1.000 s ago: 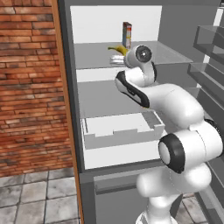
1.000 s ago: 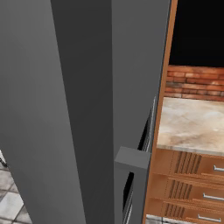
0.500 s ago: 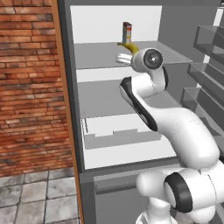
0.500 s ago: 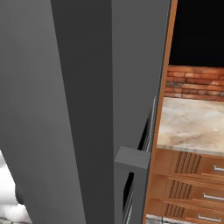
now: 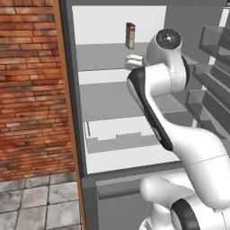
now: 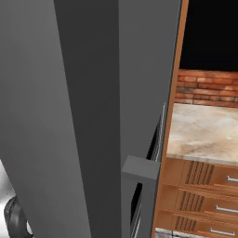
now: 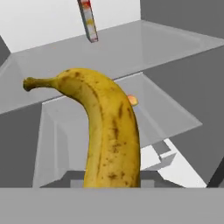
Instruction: Pick the mango and banana from the fridge and place them on the plate next to the blender to make a fruit smoothie.
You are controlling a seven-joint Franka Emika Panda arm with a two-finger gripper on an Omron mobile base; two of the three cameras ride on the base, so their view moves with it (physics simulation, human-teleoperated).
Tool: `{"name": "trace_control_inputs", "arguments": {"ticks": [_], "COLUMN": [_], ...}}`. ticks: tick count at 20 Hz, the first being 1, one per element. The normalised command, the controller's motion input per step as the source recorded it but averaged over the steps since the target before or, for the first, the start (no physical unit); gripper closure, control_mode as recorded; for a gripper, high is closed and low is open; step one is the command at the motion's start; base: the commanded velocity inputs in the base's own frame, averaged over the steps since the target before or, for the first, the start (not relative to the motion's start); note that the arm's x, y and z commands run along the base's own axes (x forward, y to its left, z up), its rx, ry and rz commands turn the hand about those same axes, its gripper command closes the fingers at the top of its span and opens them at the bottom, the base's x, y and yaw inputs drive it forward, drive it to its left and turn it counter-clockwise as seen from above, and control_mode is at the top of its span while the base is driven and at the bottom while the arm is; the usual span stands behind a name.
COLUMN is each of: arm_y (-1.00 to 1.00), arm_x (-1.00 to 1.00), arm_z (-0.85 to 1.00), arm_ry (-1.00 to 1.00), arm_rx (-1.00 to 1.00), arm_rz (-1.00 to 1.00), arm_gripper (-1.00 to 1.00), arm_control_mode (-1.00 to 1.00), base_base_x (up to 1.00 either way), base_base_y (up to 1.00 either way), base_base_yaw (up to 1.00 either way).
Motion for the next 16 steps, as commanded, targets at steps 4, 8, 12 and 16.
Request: {"name": "trace_control_inputs", "arguments": {"ticks": [4, 8, 12, 16], "arm_y": [0.0, 0.0, 0.0, 0.06], "arm_x": [-1.0, -1.0, -0.84, -0.38], "arm_z": [-0.63, -0.52, -0.46, -0.62], "arm_ry": [0.08, 0.07, 0.1, 0.12], "arm_rx": [0.03, 0.01, 0.0, -0.06], "arm_rz": [0.0, 0.0, 0.0, 0.0], "arm_gripper": [1.0, 1.0, 1.0, 1.0], "arm_control_mode": [-1.0, -1.0, -1.0, -1.0], "base_base_x": [0.0, 0.0, 0.0, 0.0], "base_base_y": [0.0, 0.0, 0.0, 0.0], "base_base_yaw": [0.0, 0.0, 0.0, 0.0]}}
